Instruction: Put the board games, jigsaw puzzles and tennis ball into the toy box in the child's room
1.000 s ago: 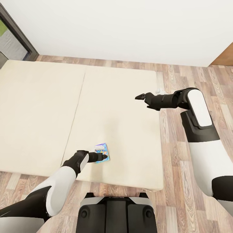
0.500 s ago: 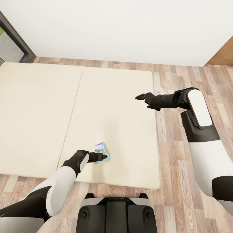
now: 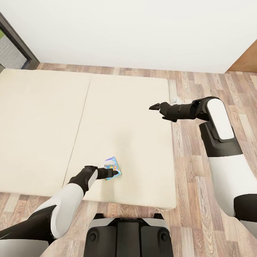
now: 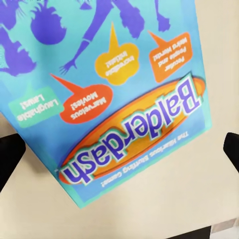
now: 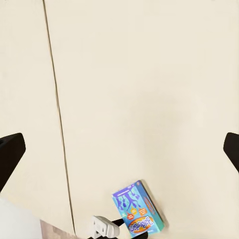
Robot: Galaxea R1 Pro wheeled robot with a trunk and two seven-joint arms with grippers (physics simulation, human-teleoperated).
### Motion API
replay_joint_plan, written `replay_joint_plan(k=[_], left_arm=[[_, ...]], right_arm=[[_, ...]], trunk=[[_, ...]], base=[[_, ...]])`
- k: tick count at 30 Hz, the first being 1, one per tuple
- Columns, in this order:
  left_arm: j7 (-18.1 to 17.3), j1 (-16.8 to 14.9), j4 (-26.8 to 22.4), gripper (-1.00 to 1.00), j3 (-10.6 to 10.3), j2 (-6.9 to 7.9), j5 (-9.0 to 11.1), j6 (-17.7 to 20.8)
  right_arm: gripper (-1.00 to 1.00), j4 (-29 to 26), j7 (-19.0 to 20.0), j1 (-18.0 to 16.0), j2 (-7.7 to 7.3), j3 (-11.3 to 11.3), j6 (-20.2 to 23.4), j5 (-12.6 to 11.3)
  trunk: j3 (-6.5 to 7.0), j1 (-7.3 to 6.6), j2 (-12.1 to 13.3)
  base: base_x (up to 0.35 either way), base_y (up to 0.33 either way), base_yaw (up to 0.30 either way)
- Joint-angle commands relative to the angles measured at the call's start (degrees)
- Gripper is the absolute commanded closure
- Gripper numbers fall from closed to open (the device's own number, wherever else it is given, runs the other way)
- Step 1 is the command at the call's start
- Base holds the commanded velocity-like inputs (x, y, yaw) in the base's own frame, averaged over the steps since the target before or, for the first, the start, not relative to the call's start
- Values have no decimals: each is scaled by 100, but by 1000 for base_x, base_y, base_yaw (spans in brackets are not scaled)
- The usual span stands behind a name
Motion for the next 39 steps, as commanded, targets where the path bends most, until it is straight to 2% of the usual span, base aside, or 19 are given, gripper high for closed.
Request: replay_joint_plan(k=[1, 39], left_arm=[[-38, -1, -14, -100, 46, -6, -59, 32], [-38, -1, -14, -100, 52, -5, -59, 31]], right_arm=[[-100, -4, -58, -5, -4, 9, 3, -51], [-100, 5, -58, -5, 4, 9, 12, -47]], trunk=[[-7, 3, -9], [-7, 3, -9]], base=[[0, 0, 0], [0, 0, 0]])
